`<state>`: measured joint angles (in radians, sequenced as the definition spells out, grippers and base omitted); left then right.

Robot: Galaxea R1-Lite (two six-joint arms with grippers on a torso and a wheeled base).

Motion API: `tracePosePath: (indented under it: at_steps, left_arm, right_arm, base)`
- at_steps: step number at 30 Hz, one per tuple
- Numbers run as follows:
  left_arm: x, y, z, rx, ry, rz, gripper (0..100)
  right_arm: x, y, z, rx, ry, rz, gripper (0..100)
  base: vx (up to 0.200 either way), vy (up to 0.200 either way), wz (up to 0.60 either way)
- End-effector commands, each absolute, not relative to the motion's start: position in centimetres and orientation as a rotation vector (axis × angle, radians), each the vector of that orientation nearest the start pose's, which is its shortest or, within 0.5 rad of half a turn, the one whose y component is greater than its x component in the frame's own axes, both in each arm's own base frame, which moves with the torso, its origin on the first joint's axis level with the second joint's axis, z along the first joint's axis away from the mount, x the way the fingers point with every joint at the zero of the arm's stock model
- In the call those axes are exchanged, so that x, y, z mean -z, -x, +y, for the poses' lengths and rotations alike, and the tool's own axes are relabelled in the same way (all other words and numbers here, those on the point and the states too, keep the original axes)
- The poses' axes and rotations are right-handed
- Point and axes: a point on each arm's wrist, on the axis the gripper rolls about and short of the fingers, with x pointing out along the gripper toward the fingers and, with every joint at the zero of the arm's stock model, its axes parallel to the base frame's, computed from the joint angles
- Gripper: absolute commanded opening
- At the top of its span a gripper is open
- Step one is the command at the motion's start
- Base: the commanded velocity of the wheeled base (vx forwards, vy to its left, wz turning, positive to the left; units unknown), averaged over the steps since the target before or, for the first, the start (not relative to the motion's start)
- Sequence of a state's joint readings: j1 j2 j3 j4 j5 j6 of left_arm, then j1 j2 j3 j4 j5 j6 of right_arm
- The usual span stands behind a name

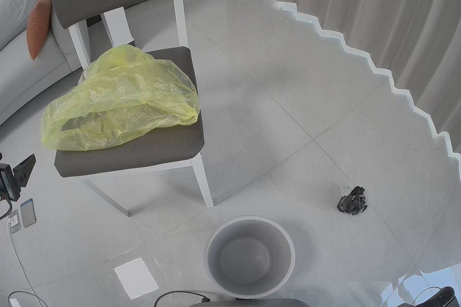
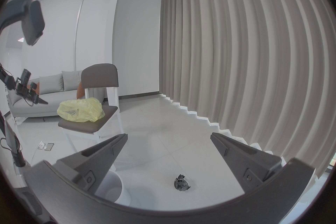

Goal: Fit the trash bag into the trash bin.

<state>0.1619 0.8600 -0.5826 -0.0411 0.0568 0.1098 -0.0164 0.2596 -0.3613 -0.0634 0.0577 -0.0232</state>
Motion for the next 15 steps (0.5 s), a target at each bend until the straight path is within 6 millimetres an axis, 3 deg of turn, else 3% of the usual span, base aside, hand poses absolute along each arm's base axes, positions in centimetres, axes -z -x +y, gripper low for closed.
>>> tracePosePath:
  at_steps: [1, 5, 15]
  left_arm:
    - [-22.3, -14.1, 3.9, -0.28, -0.107, 0.41, 100]
    - [-21.9, -14.8, 4.1, -0.264, -0.102, 0.436, 100]
    - [-21.7, -19.5, 5.2, -0.238, -0.096, 0.509, 100]
  right_arm:
    - [-22.3, -0.2, 0.2, -0.052, 0.033, -0.11, 100]
    - [-22.8, -0.8, 0.2, -0.058, 0.035, -0.097, 100]
    - [-23.5, -1.1, 0.2, -0.069, 0.038, -0.104, 100]
  base:
    - [0.0, 0.0, 0.0]
    - [0.0, 0.0, 0.0]
    - [0.0, 0.0, 0.0]
